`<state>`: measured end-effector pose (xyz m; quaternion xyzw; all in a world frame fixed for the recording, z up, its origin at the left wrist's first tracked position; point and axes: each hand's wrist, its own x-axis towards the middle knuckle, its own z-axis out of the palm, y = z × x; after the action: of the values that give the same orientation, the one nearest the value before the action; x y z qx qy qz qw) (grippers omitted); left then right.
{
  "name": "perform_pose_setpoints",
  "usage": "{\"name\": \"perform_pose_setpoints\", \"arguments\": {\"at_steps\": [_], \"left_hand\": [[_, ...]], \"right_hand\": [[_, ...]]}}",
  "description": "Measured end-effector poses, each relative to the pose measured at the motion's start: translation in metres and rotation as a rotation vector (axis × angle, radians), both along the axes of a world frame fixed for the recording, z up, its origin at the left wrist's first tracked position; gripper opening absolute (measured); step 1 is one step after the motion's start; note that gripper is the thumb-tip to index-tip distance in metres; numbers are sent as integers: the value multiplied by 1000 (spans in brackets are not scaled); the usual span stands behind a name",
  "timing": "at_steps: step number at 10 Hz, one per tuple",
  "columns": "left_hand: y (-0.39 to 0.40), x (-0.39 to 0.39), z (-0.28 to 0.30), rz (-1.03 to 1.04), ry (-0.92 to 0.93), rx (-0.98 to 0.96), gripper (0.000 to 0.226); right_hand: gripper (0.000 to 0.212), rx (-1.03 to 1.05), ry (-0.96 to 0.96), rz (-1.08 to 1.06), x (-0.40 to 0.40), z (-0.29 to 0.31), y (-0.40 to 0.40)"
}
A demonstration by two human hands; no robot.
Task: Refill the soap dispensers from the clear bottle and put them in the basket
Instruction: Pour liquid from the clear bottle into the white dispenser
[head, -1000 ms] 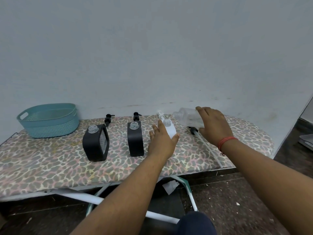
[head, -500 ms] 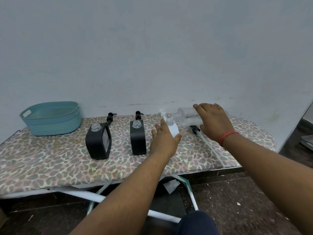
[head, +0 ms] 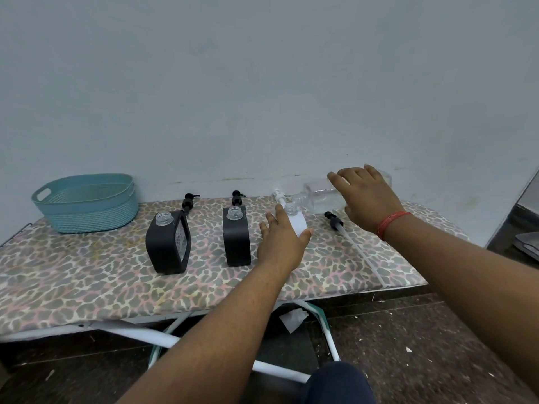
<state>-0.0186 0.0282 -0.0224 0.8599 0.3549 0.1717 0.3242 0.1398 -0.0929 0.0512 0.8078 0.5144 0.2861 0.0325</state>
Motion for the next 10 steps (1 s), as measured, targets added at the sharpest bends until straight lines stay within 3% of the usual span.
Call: {"name": "perform_pose_setpoints", "arguments": {"at_steps": [10], "left_hand": [[-1, 0, 3, 3, 30, 14, 94]], "right_hand": [[72, -97, -75, -12, -1, 17, 3]]}}
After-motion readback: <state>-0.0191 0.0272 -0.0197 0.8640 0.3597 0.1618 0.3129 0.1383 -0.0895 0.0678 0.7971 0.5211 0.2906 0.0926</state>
